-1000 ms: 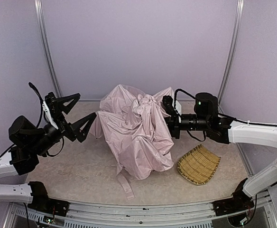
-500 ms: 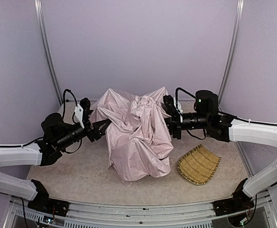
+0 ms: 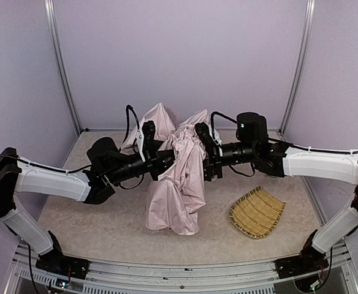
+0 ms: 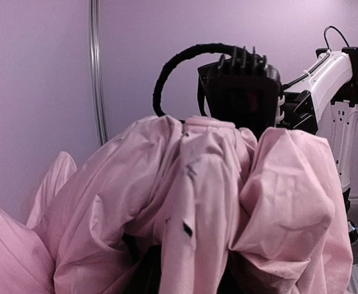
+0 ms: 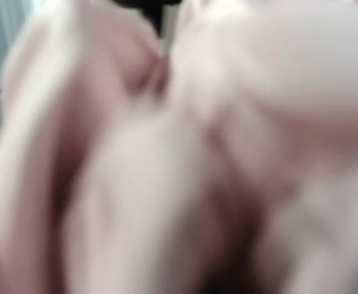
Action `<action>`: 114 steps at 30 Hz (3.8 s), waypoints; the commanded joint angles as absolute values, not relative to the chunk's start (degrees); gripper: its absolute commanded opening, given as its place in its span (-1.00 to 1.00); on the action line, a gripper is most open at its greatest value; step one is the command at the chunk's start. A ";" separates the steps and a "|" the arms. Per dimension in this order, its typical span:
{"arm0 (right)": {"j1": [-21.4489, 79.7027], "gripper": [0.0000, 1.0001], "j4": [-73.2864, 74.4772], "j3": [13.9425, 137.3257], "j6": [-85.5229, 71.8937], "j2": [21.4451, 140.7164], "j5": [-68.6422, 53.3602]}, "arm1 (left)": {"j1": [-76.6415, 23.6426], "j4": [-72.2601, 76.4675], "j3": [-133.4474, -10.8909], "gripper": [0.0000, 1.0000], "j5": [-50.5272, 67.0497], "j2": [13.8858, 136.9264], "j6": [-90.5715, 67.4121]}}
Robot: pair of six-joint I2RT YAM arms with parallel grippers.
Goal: Put away the umbrella
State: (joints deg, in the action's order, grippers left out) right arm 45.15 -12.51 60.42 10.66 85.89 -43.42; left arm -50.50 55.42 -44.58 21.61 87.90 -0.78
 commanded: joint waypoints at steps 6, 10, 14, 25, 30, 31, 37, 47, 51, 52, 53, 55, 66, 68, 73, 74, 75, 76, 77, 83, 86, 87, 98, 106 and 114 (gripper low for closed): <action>48.06 0.92 -17.17 66.09 11.31 90.43 -45.58 | -53.53 64.95 -47.24 -0.56 34.36 94.01 -9.52; 48.05 0.83 -19.64 65.19 11.27 89.42 -45.09 | -53.57 64.31 -47.41 -0.54 35.75 95.75 -11.31; 47.98 0.35 -23.57 61.80 11.13 86.93 -40.59 | -53.16 57.73 -46.71 -0.39 31.10 95.26 -9.74; 44.53 -0.44 -19.69 54.99 10.97 83.68 -34.12 | -51.59 39.29 -39.66 0.18 12.76 87.45 -1.35; 42.46 -0.68 -19.38 52.47 12.33 83.50 -36.92 | -51.31 33.48 -37.83 0.80 11.05 79.62 3.51; 42.00 -0.68 -19.28 52.06 12.42 83.43 -37.67 | -51.22 31.99 -37.58 0.91 10.51 77.51 4.80; 40.31 -0.68 -16.39 51.69 14.44 82.76 -42.09 | -48.71 25.86 -34.34 0.98 15.03 61.05 11.24; 40.08 -0.62 -10.40 56.39 17.40 84.03 -50.38 | -26.95 36.31 -35.87 0.97 23.55 65.35 1.25; 40.08 -0.60 -8.41 57.99 17.94 84.66 -50.83 | -23.90 32.33 -47.60 0.85 36.95 78.47 0.18; 40.08 -0.60 -7.96 58.24 18.01 84.78 -50.64 | -24.63 31.90 -49.68 0.84 39.95 81.54 0.70; 40.08 -0.60 -7.56 58.49 18.09 84.95 -50.57 | -25.83 31.85 -51.19 0.84 42.08 83.42 1.81; 40.08 -0.60 -7.50 58.84 18.07 85.35 -50.38 | -28.49 30.46 -53.12 0.85 42.80 86.05 5.37; 40.08 -0.62 -8.70 58.62 17.02 86.39 -46.43 | -30.09 36.26 -46.02 0.74 44.19 88.69 -0.46; 40.09 -0.67 -9.66 59.41 15.49 87.32 -43.72 | -30.88 35.25 -45.55 0.72 40.82 89.23 -0.53; 40.08 -0.57 -8.63 61.59 14.46 89.41 -40.33 | -30.19 39.48 -40.87 0.68 26.77 84.97 -5.20; 40.12 -0.55 -8.16 61.95 14.36 90.12 -39.12 | -30.15 39.97 -39.27 0.70 24.89 82.97 -5.46; 40.12 -0.54 -7.46 62.47 14.37 90.78 -38.35 | -30.22 40.79 -37.71 0.72 23.35 80.89 -5.62; 40.16 -0.53 -6.86 63.00 14.42 91.55 -37.89 | -30.42 41.66 -36.05 0.74 22.05 78.58 -5.59; 40.31 -0.52 -6.65 63.54 14.15 92.57 -37.67 | -30.69 42.11 -34.48 0.77 20.61 76.40 -5.26; 44.43 -0.16 -3.06 70.08 16.19 100.72 -35.87 | -32.32 33.16 -31.71 0.92 12.37 67.54 -1.14; 46.20 0.37 1.05 75.90 17.26 106.38 -31.10 | -32.06 31.29 -29.87 0.92 11.01 68.79 -1.89; 46.42 0.55 3.21 78.58 17.09 108.60 -29.58 | -31.96 31.15 -29.43 0.92 10.66 69.43 -2.73; 47.27 1.00 16.68 87.24 16.42 106.18 -21.12 | -32.43 31.46 -28.16 0.90 9.68 72.25 -5.85; 47.42 0.33 18.72 70.60 7.56 94.40 -10.89 | -32.54 28.85 -27.87 0.91 7.01 71.62 -4.49; 49.64 0.07 17.47 66.31 7.21 99.84 -8.40 | -32.61 28.48 -27.47 0.92 6.87 69.92 -4.50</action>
